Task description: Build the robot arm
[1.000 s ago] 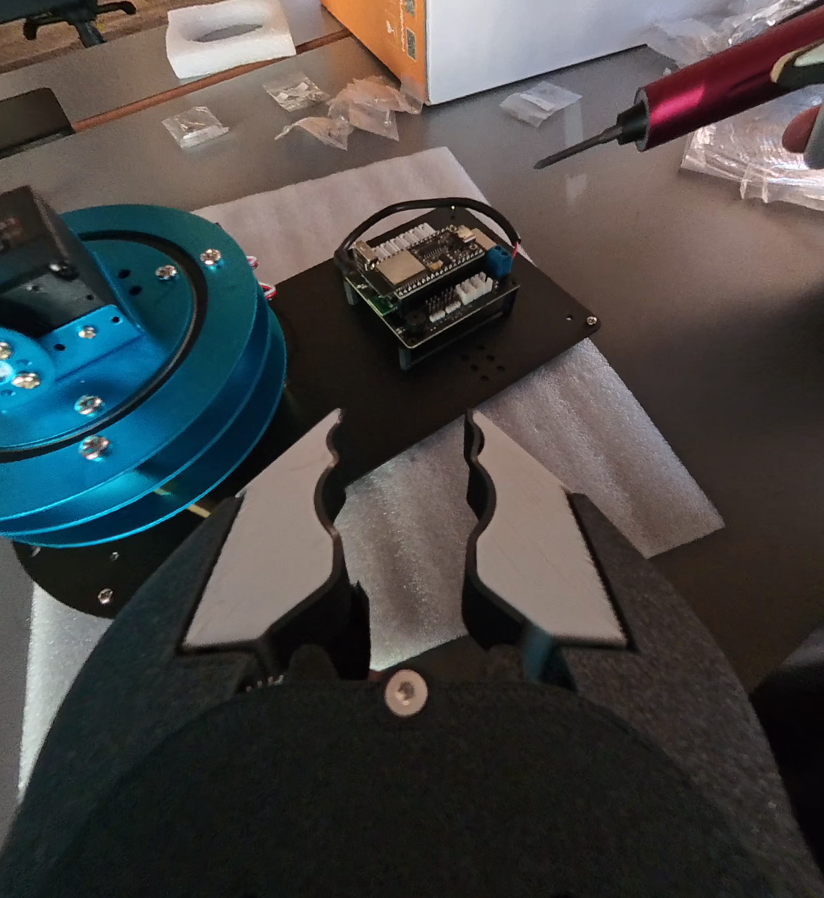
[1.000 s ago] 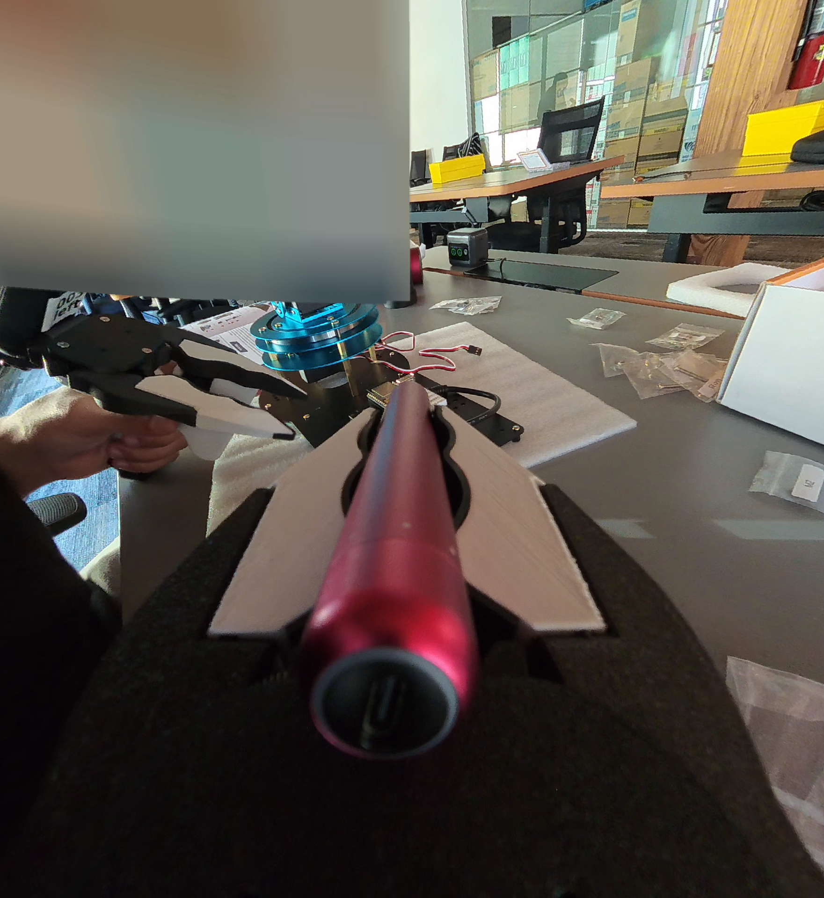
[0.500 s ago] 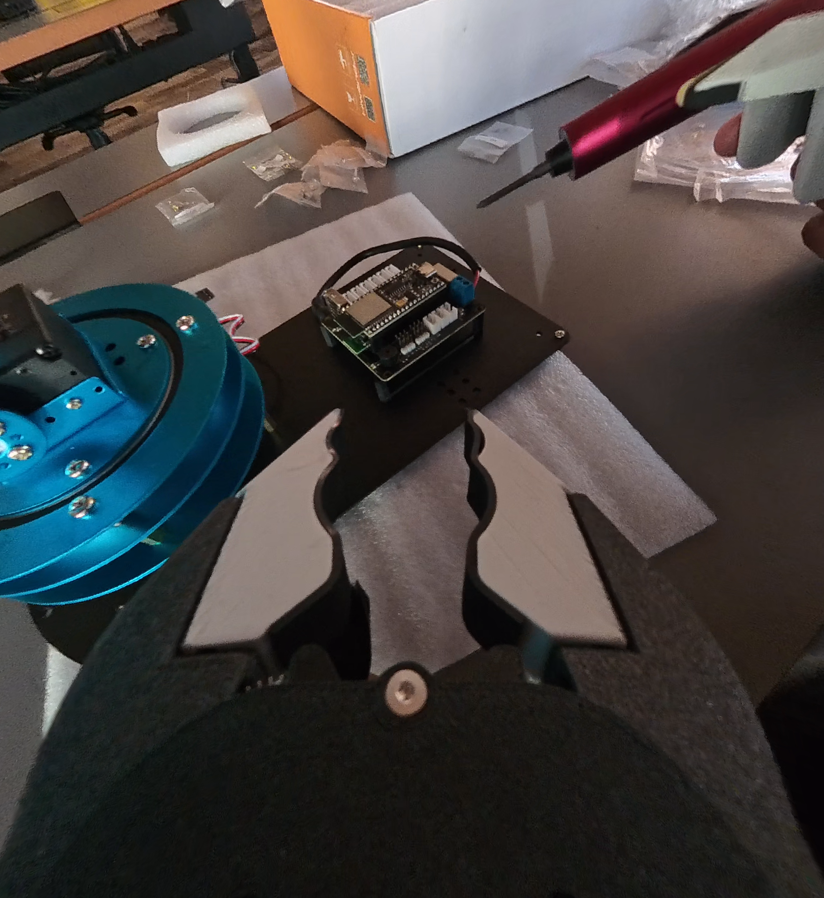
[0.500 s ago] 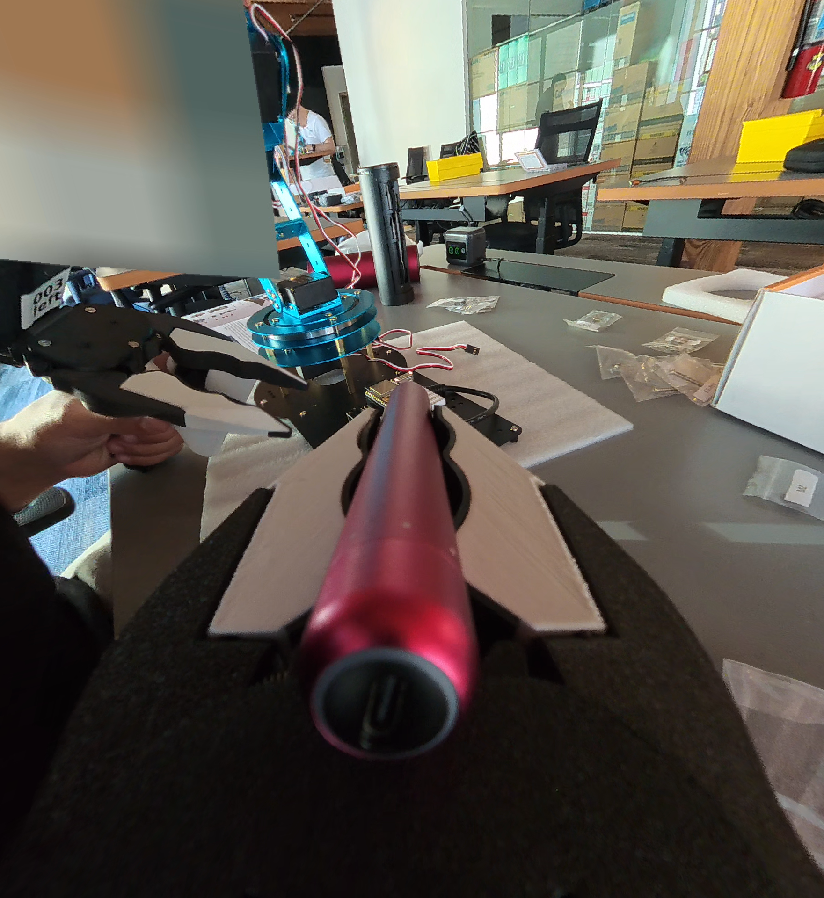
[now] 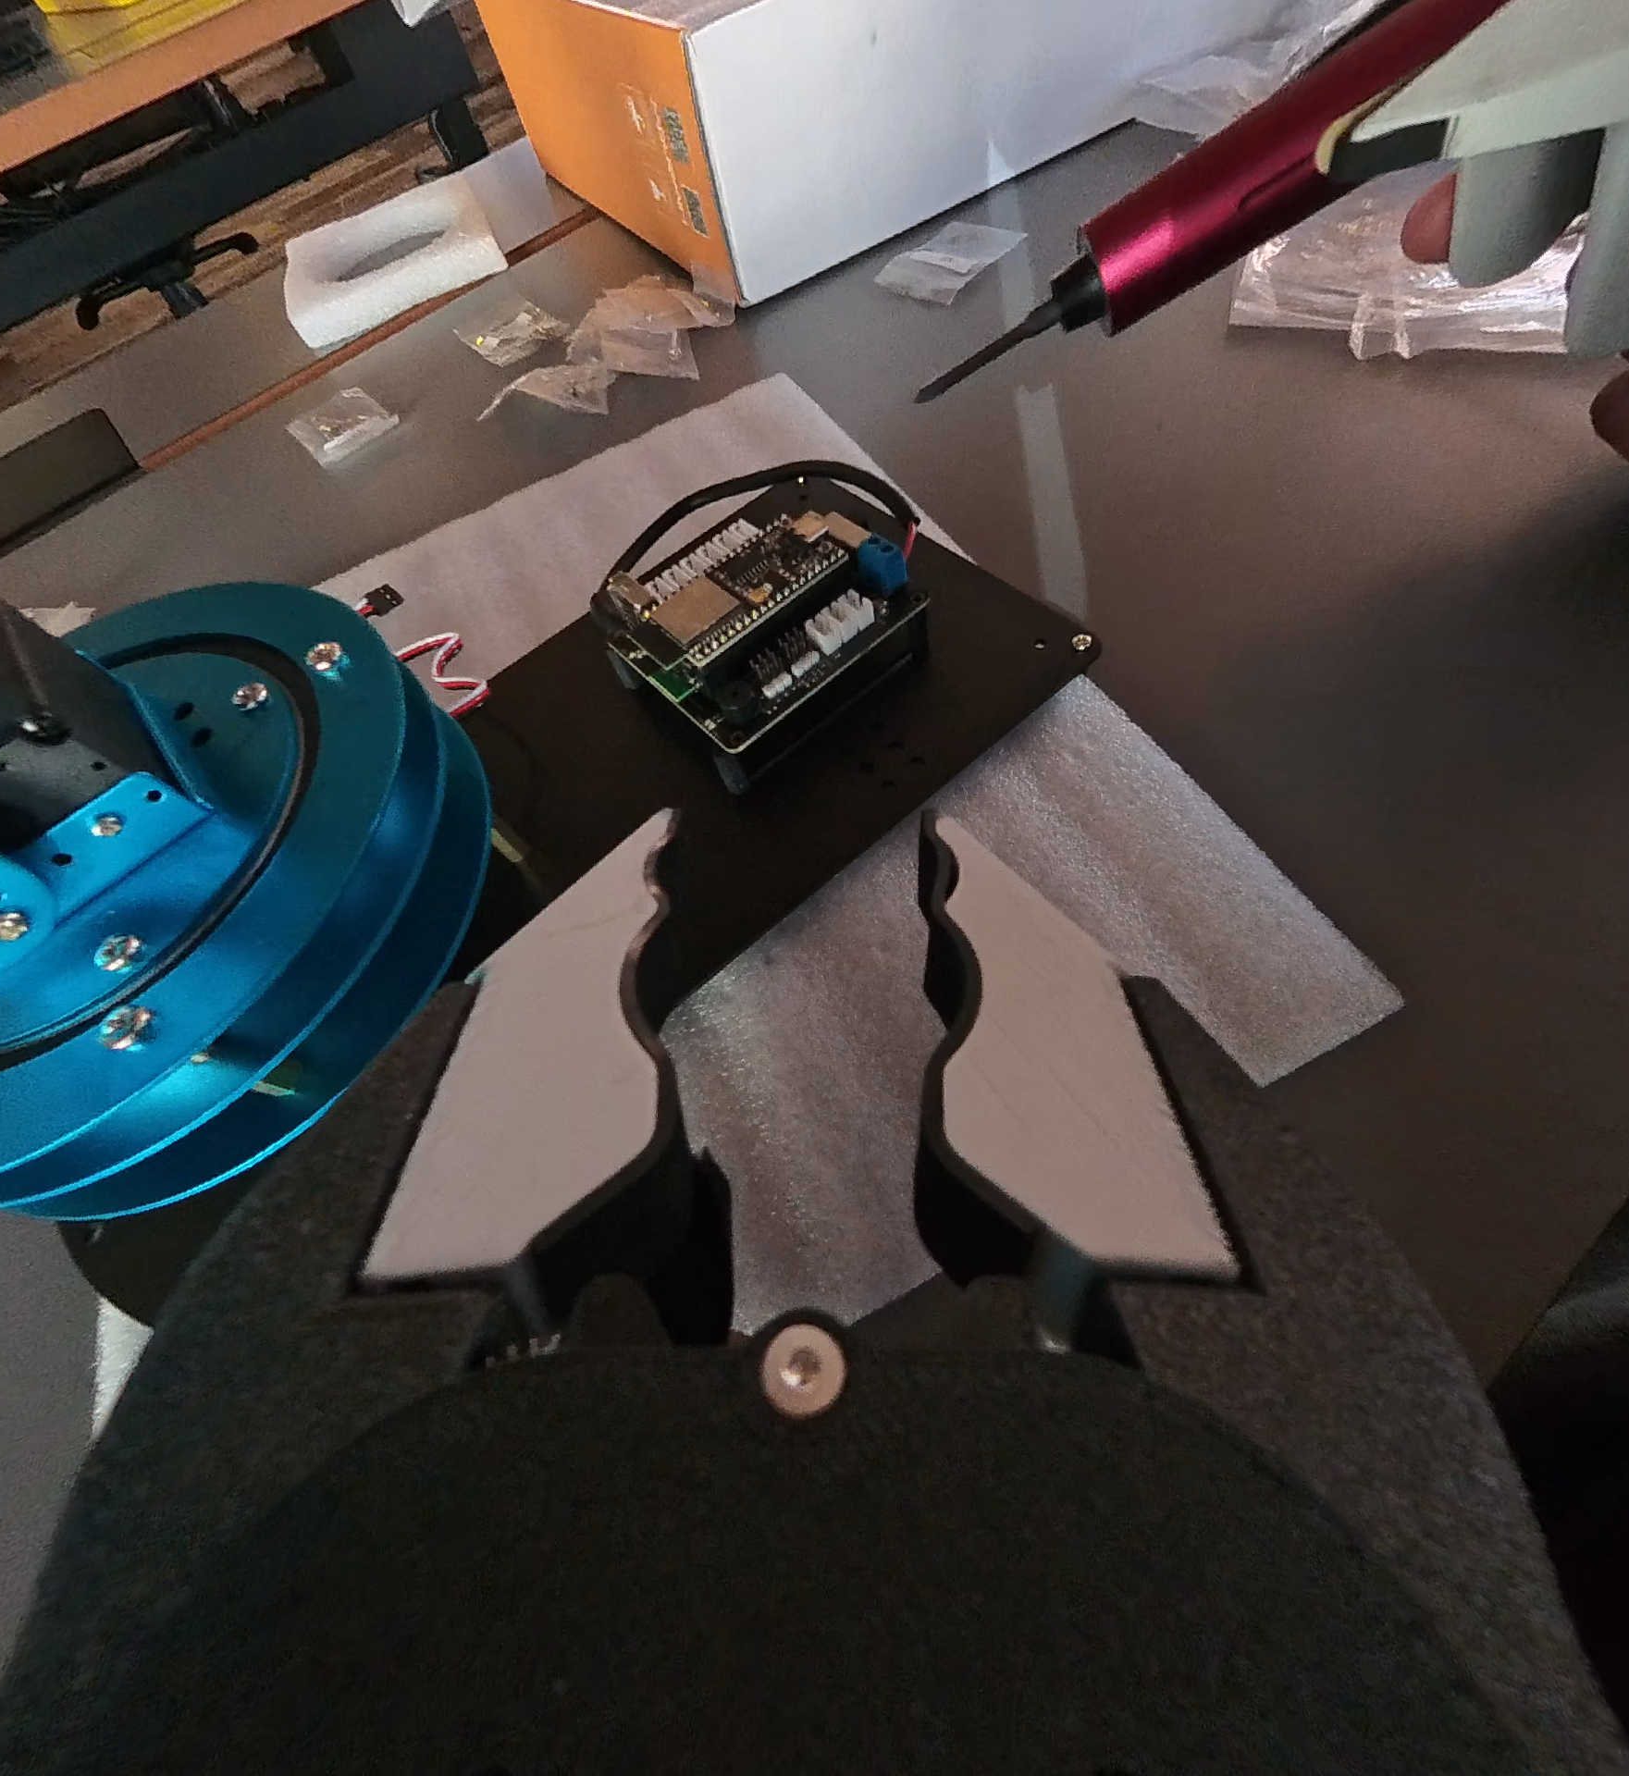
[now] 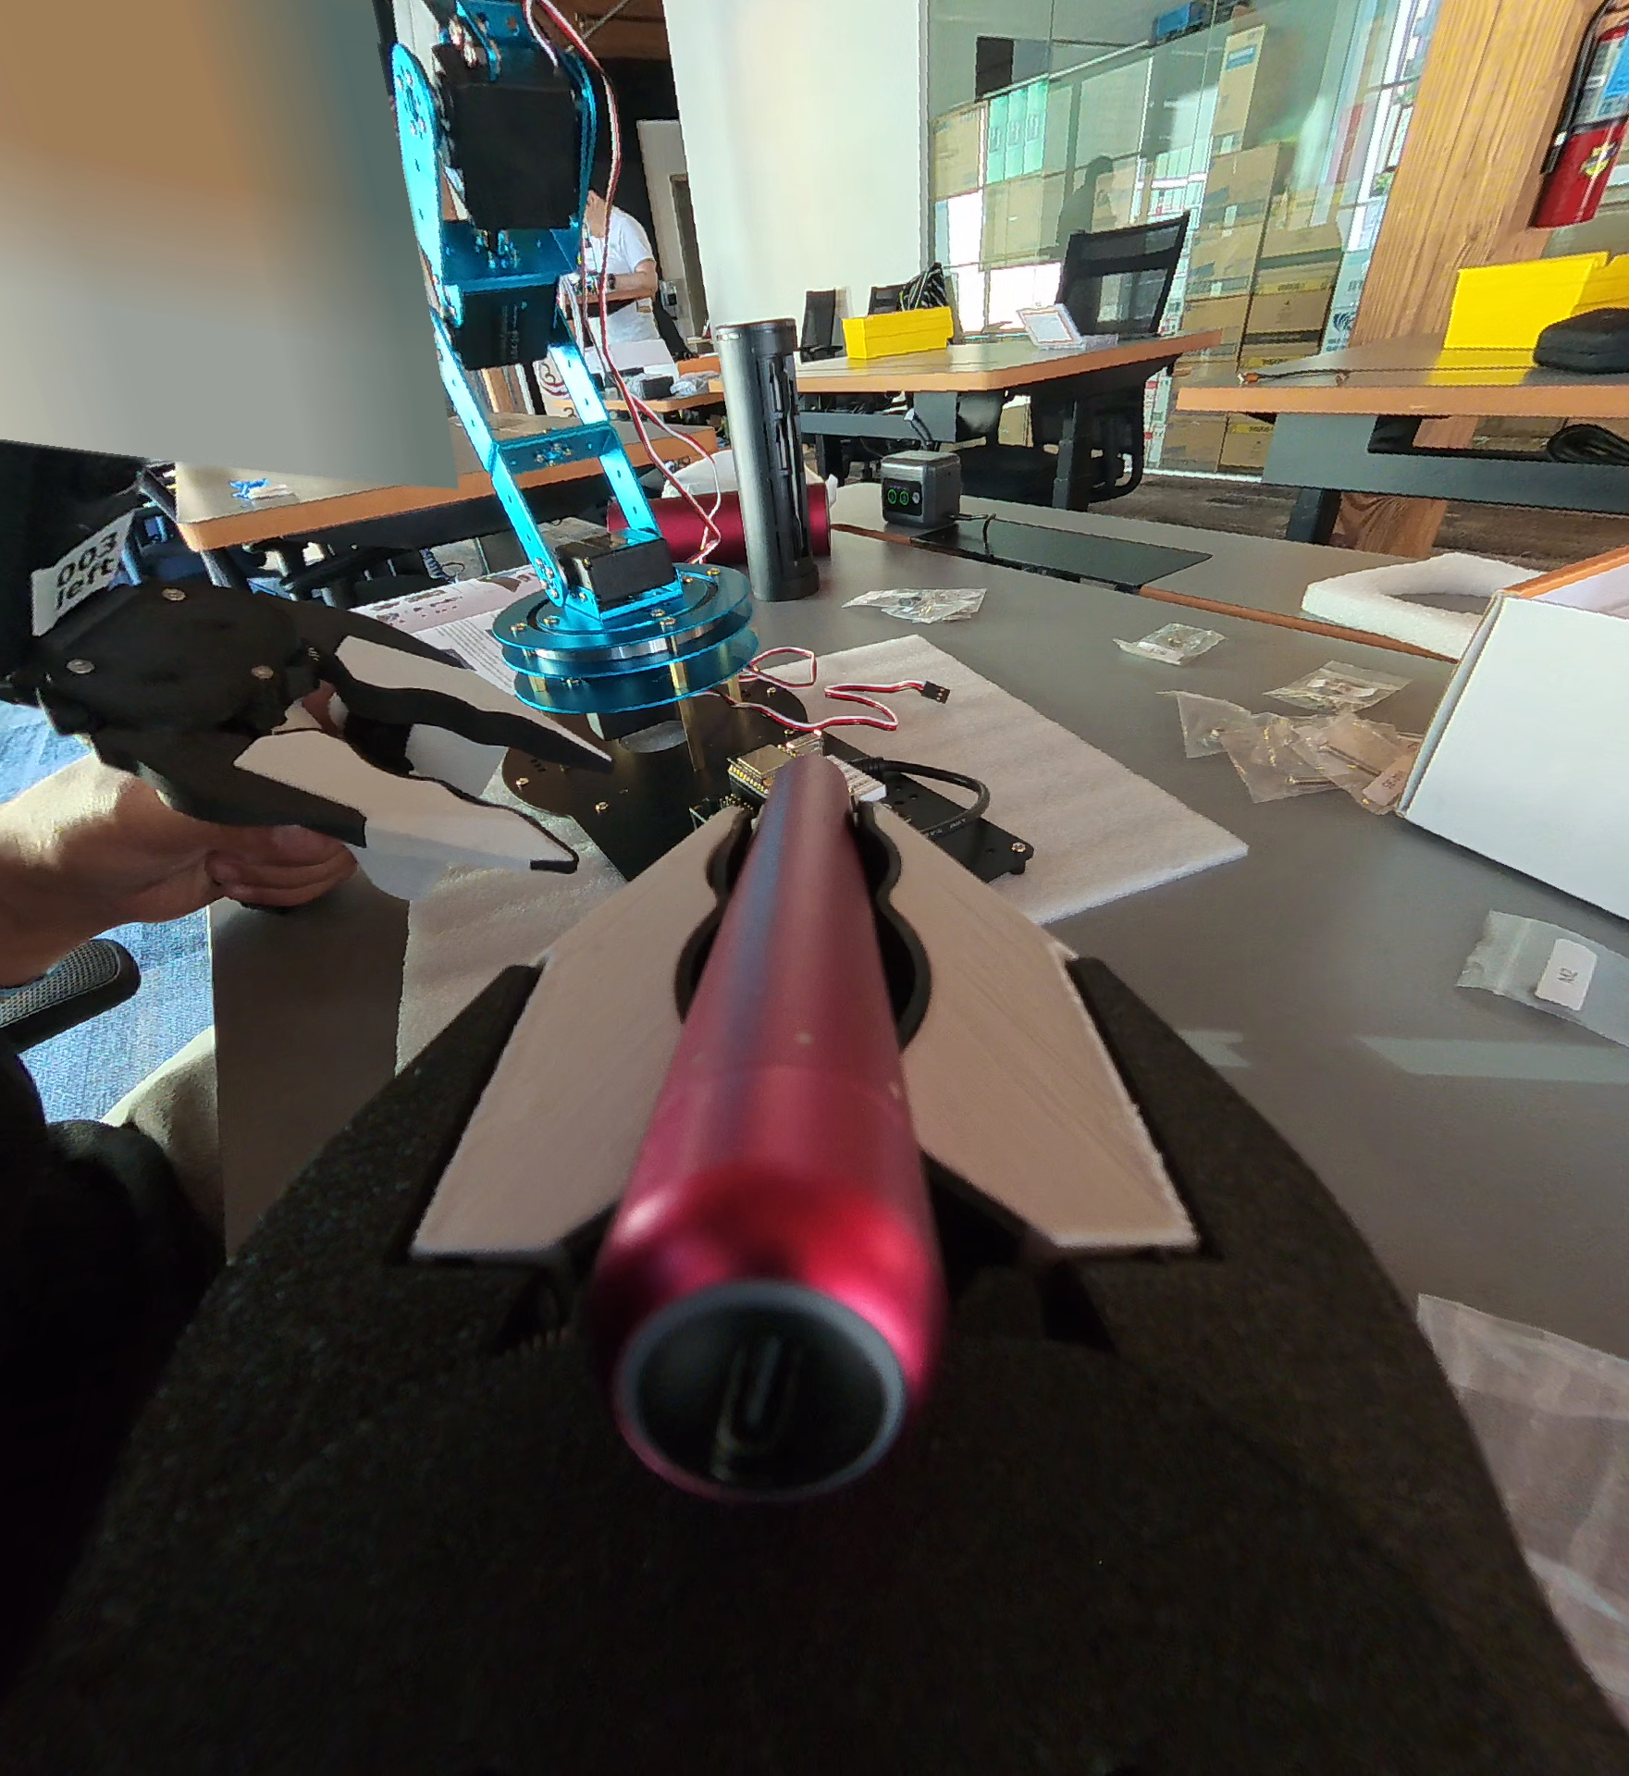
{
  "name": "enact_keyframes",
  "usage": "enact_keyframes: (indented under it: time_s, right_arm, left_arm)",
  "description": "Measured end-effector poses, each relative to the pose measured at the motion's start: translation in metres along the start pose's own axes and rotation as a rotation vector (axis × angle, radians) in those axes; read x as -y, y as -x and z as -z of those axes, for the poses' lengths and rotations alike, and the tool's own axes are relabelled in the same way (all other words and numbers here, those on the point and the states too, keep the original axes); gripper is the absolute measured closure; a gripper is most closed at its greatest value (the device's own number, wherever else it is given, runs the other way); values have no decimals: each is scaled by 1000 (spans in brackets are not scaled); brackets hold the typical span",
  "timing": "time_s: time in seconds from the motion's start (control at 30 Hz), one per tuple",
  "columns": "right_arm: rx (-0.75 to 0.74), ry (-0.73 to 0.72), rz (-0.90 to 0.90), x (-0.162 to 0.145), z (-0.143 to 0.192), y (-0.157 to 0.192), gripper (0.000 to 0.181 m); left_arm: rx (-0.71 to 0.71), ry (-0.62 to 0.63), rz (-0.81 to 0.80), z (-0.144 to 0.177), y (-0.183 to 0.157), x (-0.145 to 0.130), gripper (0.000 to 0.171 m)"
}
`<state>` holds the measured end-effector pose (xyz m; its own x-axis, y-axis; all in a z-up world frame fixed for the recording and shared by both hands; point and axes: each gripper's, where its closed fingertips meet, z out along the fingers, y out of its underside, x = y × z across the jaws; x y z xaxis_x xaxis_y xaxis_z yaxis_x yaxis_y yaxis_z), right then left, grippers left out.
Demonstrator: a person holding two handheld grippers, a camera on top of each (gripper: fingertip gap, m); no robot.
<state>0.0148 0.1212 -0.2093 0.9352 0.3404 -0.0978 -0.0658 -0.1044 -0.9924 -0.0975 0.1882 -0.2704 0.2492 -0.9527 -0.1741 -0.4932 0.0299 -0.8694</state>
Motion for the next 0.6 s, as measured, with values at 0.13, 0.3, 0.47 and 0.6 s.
enact_keyframes:
  time_s: [0.13,0.3,0.47,0.6]
  right_arm:
    - [3,1,2,0,0,1,161]
    - [7,6,1,-1,0,2,161]
    - [12,4,-10,-1,0,1,161]
    - [61,-2,-44,0,-1,6,161]
  left_arm:
    - [1,-5,-2,1,-1,1,124]
    - [5,-5,-18,2,-4,2,124]
    - [6,-5,-16,2,-5,3,124]
    - [-17,-11,-33,2,-5,7,124]
